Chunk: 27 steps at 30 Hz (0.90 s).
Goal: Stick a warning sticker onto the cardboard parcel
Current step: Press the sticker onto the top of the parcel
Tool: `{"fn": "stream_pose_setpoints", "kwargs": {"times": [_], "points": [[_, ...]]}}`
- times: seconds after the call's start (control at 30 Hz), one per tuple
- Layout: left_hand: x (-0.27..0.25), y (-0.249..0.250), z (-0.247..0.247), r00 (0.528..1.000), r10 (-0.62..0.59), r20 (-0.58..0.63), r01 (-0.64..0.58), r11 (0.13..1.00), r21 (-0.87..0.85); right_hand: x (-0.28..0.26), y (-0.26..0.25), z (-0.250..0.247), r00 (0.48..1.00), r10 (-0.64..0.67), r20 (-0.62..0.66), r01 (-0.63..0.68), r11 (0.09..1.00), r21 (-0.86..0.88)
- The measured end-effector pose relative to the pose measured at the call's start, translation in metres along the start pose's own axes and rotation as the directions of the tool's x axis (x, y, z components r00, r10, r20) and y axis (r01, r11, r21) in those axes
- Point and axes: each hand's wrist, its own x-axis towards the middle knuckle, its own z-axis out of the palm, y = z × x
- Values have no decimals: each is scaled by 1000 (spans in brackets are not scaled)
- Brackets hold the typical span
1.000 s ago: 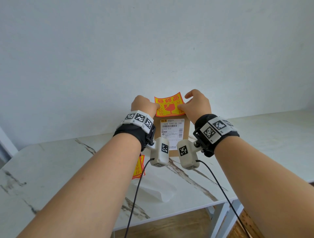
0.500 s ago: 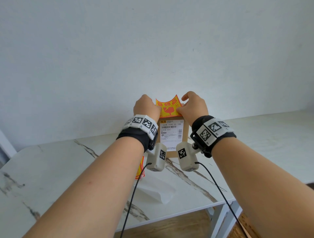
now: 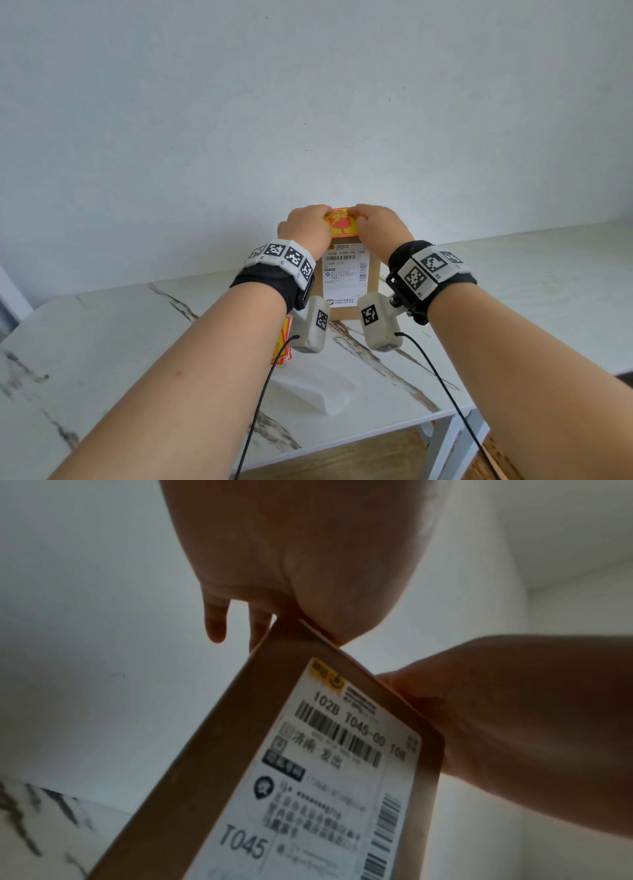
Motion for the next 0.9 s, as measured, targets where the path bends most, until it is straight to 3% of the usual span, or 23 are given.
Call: {"fn": "stream_pose_setpoints", "kwargs": {"times": [0.23,0.4,0.6,0.73,0.9], "points": [[0,-9,2,997,-4,78,13,993,-120,3,8,9,999,51,-15,-49,993,109],[-1,-11,3,986,51,161,-37,995,-93,1,11,15,1000,7,1,-7,997,80],[0,-9,1,978,33,205,-20,998,-63,2,10,12,999,26,24,-26,1000,-9],[-3,-12,-1,975,59,215,-35,993,-116,0,11,11,999,-16,52,13,999,49],[-2,-17,-3,973,39,229,-48,998,36,-2,7,10,999,-20,39,23,997,-80]]}}
